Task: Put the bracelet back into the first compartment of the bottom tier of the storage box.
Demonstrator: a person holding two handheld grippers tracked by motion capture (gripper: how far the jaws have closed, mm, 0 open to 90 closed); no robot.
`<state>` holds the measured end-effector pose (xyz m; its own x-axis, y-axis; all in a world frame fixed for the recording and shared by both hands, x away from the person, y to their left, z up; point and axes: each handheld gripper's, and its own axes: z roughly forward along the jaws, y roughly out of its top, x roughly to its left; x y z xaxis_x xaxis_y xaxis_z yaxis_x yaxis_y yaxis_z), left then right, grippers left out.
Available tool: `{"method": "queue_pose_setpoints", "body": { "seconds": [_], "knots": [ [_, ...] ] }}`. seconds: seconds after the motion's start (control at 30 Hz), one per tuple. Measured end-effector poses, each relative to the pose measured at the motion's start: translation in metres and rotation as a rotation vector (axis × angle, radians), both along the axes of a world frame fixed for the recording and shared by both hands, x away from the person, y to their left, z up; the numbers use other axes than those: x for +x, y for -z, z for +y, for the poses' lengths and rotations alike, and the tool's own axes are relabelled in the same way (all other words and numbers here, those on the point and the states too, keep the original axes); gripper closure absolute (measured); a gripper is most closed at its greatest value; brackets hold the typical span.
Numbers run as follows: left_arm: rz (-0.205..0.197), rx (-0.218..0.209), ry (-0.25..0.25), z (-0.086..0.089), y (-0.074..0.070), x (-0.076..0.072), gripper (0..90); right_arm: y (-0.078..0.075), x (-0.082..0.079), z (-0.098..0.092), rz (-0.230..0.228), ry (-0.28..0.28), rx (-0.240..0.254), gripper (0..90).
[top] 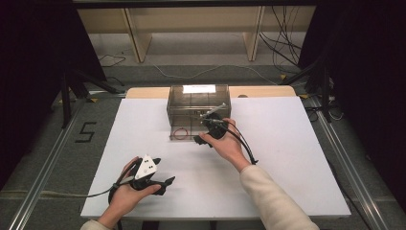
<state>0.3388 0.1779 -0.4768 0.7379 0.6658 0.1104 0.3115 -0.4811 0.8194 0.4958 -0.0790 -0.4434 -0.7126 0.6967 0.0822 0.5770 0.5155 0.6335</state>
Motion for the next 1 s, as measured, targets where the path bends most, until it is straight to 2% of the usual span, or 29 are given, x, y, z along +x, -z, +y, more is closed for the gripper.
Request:
{"method": "queue_pose_setpoints", "body": {
  "seconds": [0.1, 0.37, 0.7, 0.9, 1.0],
  "knots": [
    [0.000, 0.000, -0.002, 0.000, 0.000, 0.000, 18.0, -0.001, -0.002, -0.009, 0.004, -0.003, 0.004, 20.7],
    [0.001, -0.001, -0.006, 0.000, 0.000, 0.000, 18.0, -0.003, -0.009, -0.036, 0.002, 0.013, 0.005, 20.3],
    [0.003, 0.002, -0.010, 0.001, 0.001, 0.001, 17.9, -0.007, -0.024, -0.070, 0.001, 0.031, 0.040, 20.2],
    [0.002, 0.001, -0.017, 0.001, 0.001, 0.001, 17.9, -0.007, -0.036, -0.097, 0.016, 0.045, 0.086, 20.2],
    [0.003, 0.001, -0.018, 0.001, 0.001, 0.002, 18.0, -0.006, -0.045, -0.112, 0.005, 0.049, 0.108, 20.3]
  ]
}}
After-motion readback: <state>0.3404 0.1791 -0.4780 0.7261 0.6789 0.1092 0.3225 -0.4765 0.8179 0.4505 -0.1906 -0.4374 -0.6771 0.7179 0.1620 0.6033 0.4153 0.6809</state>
